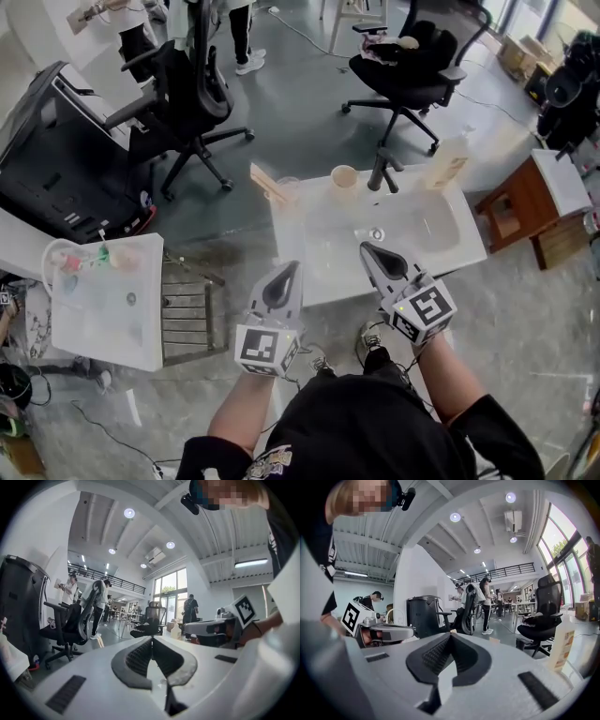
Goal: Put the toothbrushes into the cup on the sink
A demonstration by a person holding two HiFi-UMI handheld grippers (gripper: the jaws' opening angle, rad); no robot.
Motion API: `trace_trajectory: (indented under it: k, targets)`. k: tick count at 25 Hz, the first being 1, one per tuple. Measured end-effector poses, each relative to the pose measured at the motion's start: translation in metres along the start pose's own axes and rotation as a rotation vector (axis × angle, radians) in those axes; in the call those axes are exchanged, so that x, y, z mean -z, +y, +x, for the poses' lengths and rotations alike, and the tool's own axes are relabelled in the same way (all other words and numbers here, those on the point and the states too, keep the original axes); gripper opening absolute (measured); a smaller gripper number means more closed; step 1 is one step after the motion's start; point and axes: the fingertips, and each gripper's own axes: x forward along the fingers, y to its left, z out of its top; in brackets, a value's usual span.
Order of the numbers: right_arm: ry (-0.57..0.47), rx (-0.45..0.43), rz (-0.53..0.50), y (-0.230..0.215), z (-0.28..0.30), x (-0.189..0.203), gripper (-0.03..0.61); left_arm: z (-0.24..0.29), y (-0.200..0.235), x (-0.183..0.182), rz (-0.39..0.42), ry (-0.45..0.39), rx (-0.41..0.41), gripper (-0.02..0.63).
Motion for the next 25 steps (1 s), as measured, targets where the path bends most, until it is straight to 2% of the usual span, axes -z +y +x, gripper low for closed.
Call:
trace_trajectory:
  k: [4, 10, 15, 20, 25]
  targets:
    - [-0.007, 0.034, 0.011, 0.003, -0.025, 0.001, 0.006, -0.008, -0.02, 0.004, -0.007, 0.001, 0.037, 0.008]
    - [-0.021, 0.043, 0.009, 0.006, -0.066, 0.006, 0.006, -0.025, -0.055, 0.007, -0.02, -0.004, 0.031, 0.008]
    - [-0.055, 0.007, 0.01, 0.004, -0.11, 0.004, 0.006, -0.04, -0.097, 0.003, 0.001, -0.016, -0.013, 0.008]
    - [-0.075, -0.055, -0.002, 0.009, -0.169, 0.0, 0.006, -0.069, -0.147, -0.006, 0.006, -0.03, -0.089, 0.008]
    - [-0.099, -0.11, 0.01, 0.02, -0.21, 0.004, 0.006, -0.102, -0.184, -0.001, 0.014, -0.01, -0.155, 0.006]
